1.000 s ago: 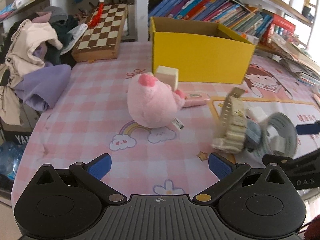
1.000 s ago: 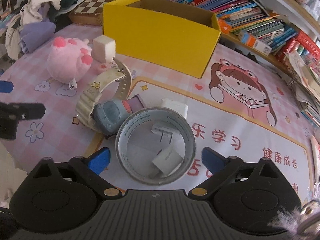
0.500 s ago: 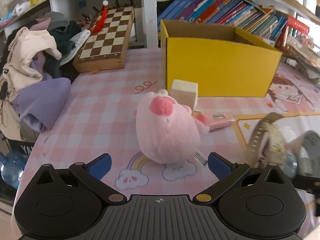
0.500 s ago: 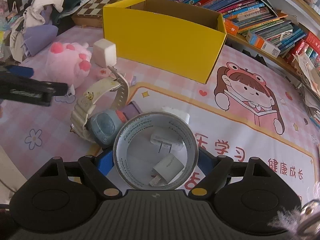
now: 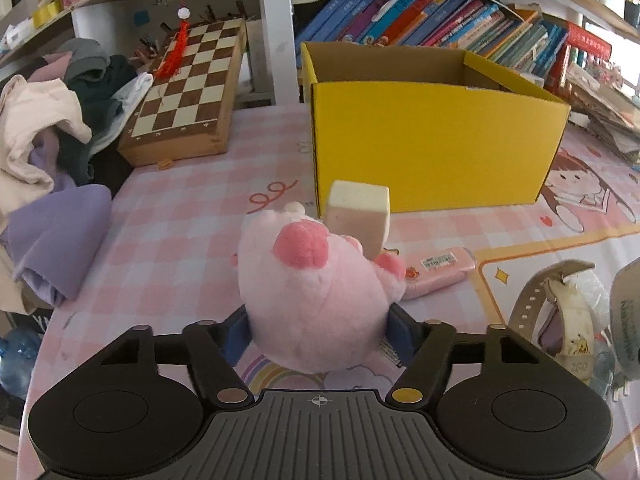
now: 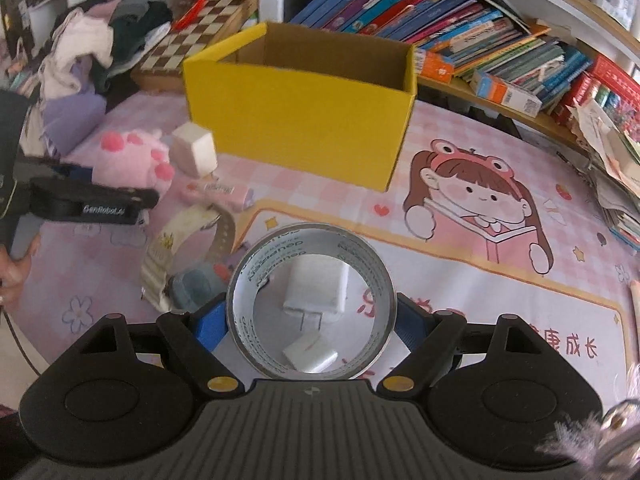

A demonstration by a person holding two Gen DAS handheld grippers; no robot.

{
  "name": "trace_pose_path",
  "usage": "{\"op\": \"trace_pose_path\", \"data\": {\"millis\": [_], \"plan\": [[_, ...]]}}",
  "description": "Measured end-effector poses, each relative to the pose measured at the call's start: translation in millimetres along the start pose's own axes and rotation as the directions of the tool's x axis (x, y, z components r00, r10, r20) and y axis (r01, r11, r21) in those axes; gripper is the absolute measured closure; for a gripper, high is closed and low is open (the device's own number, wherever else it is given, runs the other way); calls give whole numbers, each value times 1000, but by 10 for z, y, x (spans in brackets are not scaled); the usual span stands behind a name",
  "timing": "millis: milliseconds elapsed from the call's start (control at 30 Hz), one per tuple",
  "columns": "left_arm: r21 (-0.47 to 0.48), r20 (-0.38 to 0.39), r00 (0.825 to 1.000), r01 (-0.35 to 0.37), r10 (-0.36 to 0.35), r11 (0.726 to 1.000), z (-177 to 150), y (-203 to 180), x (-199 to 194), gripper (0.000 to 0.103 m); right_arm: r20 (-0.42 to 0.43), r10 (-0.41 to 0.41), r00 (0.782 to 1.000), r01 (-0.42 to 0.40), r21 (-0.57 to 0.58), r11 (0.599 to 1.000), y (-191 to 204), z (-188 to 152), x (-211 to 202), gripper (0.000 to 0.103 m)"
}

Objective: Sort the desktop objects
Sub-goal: 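Carry the pig with the left gripper while the right gripper carries the tape roll over the yellow box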

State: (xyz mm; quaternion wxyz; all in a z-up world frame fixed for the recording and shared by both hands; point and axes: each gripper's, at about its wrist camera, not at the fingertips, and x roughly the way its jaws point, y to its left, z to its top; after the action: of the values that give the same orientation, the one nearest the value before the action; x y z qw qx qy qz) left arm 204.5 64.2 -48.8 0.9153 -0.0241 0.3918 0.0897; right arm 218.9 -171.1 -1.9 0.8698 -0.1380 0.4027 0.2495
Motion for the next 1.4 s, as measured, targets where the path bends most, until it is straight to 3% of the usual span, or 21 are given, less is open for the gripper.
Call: {"op": "trace_pose_path", "data": {"millis": [367,767,1067,1400], "plan": [[-69,72,997,23,-19,997,24,248,-444,44,57,21,998,-23,41,999,-141,215,-116,21],[-17,196,977,84,-79,996,331,153,-827,44,139,84,987,-89,26,996,-192,592,-186,21],[69,235,962,124,-137,990,725,-32,-765,44,202,110,973,-106,-28,994,-315,1048,-126,21],[191,254,956,100,-147,977,1263,-304,-429,44,259,128,957,-100,-116,988,-450,1615,149,21]]}}
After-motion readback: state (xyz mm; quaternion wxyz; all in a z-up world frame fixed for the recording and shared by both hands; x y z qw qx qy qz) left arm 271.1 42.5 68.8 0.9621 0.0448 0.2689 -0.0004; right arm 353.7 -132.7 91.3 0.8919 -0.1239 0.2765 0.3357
